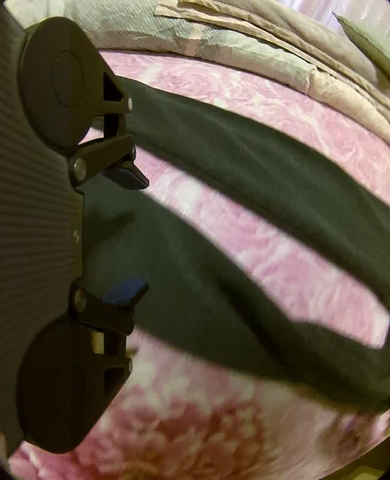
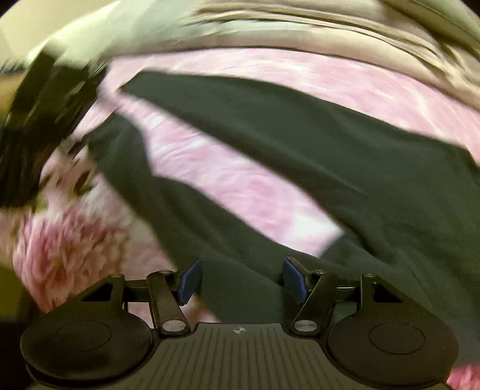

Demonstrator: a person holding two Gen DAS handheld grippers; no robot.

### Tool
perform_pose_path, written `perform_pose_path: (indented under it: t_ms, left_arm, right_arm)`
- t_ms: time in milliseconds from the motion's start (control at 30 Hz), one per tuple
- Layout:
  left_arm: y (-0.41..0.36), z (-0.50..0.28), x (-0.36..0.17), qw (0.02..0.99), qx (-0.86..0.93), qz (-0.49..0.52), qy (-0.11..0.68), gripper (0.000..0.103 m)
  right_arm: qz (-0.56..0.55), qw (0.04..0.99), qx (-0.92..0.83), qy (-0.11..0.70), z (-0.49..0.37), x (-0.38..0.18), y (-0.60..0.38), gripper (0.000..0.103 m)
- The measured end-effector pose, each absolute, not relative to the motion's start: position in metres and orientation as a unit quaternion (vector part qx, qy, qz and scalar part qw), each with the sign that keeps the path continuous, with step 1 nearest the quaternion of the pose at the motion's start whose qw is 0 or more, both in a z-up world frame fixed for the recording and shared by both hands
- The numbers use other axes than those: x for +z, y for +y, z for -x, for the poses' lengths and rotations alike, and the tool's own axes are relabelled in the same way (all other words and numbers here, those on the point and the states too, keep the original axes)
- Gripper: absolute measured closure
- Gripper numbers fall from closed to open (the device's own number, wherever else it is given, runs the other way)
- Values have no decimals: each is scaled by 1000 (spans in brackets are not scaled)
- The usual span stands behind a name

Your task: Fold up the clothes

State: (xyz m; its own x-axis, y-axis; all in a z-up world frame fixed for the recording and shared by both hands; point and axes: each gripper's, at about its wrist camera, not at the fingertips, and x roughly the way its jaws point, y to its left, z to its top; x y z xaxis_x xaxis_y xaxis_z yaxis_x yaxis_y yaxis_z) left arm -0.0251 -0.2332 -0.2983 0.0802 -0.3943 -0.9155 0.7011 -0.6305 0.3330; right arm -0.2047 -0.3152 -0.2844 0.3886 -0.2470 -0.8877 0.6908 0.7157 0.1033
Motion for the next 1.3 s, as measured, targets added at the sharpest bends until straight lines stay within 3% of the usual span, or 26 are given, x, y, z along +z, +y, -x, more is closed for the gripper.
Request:
perform_pose_path:
  t_ms: [200, 233, 267, 367, 467, 667, 800, 833, 867, 900, 933, 1133, 1300]
  left_arm:
    - [-280, -8, -331, 351, -676, -618, 195, 38]
    - [-283, -9, -330, 343, -680, -615, 203, 44]
    - [-283, -10, -328, 336, -683, -612, 213, 64]
    - [-272, -6, -318, 339, -682, -613, 210, 100]
    - [-245, -7, -279, 386, -681, -596, 179, 100]
    - [-144, 6, -193, 471, -643, -590, 131, 101]
    - [-69, 38, -203, 449, -617, -620, 182, 97]
    - [-55, 46, -212, 441, -608, -627, 206, 96]
    - [-45, 51, -223, 437, -597, -631, 233, 96]
    - [-37, 56, -234, 434, -587, -633, 260, 95]
    - [-31, 59, -242, 432, -579, -631, 283, 91]
    - [-52, 75, -248, 452, -600, -577, 319, 76]
    - [-120, 103, -244, 450, -650, -549, 272, 75]
  right_arm:
    - [-130, 786, -234, 557, 165, -312, -299, 39]
    - [-130, 783, -233, 562, 165, -317, -300, 39]
    - [-129, 779, -232, 568, 165, -322, -302, 40]
    - [-118, 771, -232, 580, 160, -325, -301, 78]
    - [-87, 772, -241, 581, 160, -307, -292, 84]
    - [-70, 797, -261, 540, 170, -247, -268, 84]
    - [-97, 812, -211, 536, 169, -249, -240, 84]
    - [-106, 809, -199, 544, 168, -258, -235, 80]
    - [-112, 804, -189, 552, 167, -265, -231, 55]
    - [-117, 802, -189, 555, 168, -269, -229, 18]
    - [-129, 804, -199, 546, 172, -270, -229, 11]
    - [-289, 744, -343, 495, 233, -265, -267, 11]
    - [-400, 651, -513, 392, 328, -253, -299, 11]
